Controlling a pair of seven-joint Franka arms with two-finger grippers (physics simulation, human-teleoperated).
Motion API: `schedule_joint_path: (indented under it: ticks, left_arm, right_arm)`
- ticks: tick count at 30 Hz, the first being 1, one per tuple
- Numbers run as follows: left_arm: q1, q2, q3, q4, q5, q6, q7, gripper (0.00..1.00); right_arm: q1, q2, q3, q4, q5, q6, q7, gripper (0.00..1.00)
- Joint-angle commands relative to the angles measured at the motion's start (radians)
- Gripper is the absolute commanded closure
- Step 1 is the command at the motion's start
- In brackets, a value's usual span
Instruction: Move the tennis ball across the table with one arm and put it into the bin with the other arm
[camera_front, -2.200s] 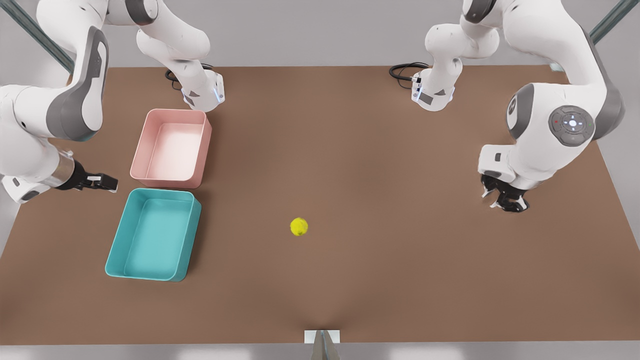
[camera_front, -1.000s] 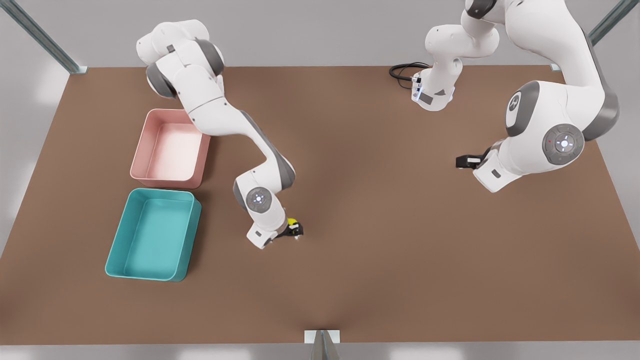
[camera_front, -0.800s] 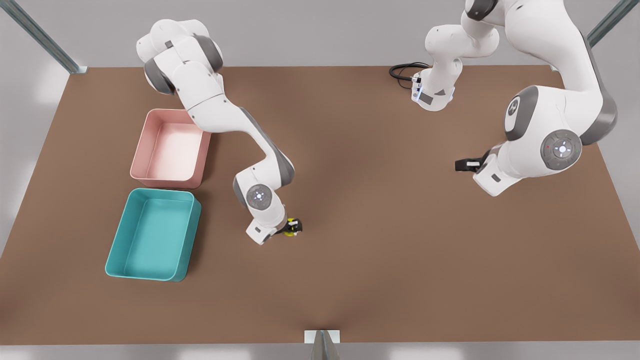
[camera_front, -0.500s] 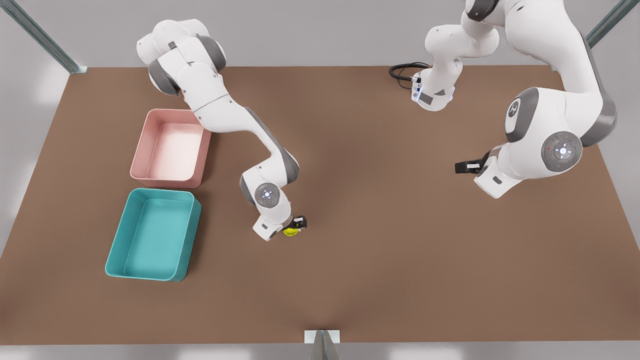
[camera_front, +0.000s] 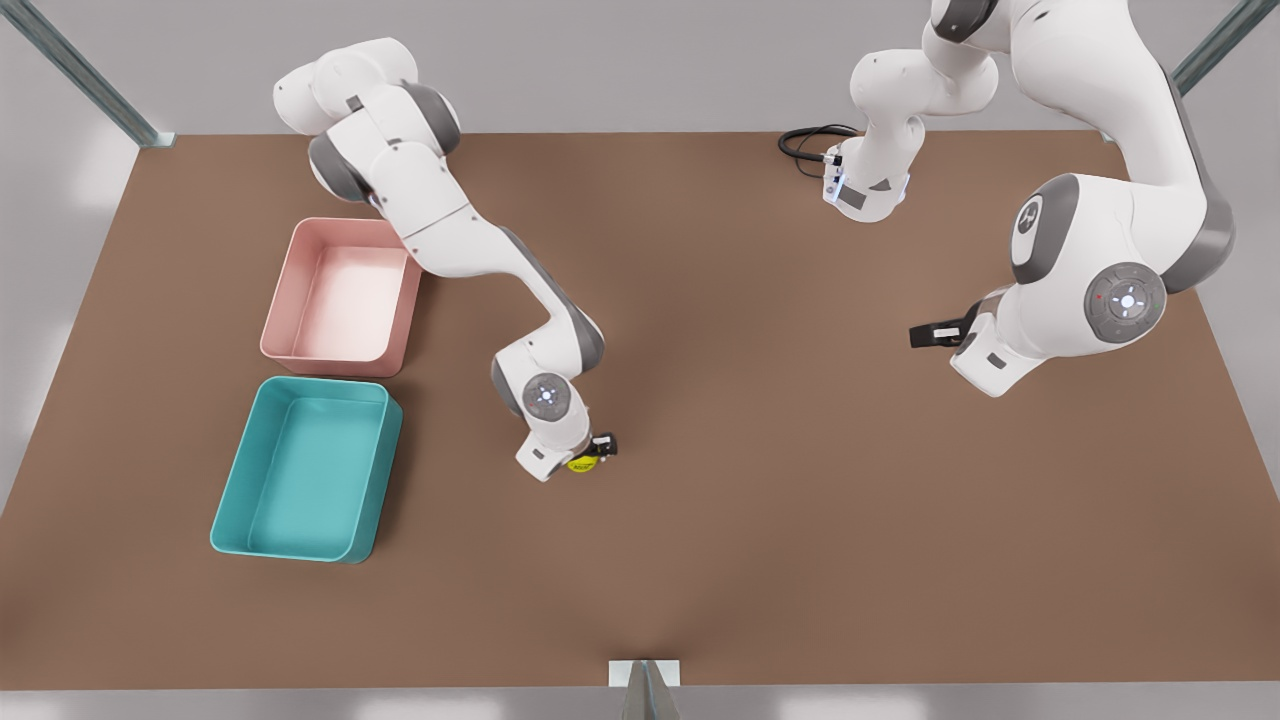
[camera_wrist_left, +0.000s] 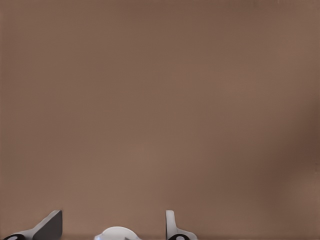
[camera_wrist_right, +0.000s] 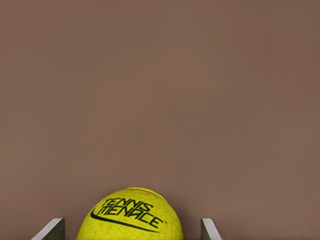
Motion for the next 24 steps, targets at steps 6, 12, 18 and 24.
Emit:
schedule_joint_path:
  ticks: [6, 12, 18, 24]
  left_arm:
    - [-0.002, -0.001, 0.0, 0.0, 0.0, -0.001, -0.03, 0.0]
    - [-0.003, -0.001, -0.002, 0.0, 0.0, -0.002, -0.032, 0.0]
    - [-0.002, 0.0, -0.002, 0.0, 0.0, 0.001, -0.032, 0.0]
    - [-0.002, 0.0, -0.002, 0.0, 0.0, 0.003, -0.03, 0.0]
  right_arm:
    - [0.008, 0.006, 0.0, -0.02, -0.001, 0.014, 0.005, 0.0]
    - [0.008, 0.015, 0.0, -0.018, -0.002, 0.021, 0.004, 0.0]
    - [0.002, 0.017, 0.0, -0.017, -0.001, 0.028, -0.002, 0.34]
    - [-0.062, -0.034, 0.0, -0.007, 0.007, 0.012, -0.016, 0.34]
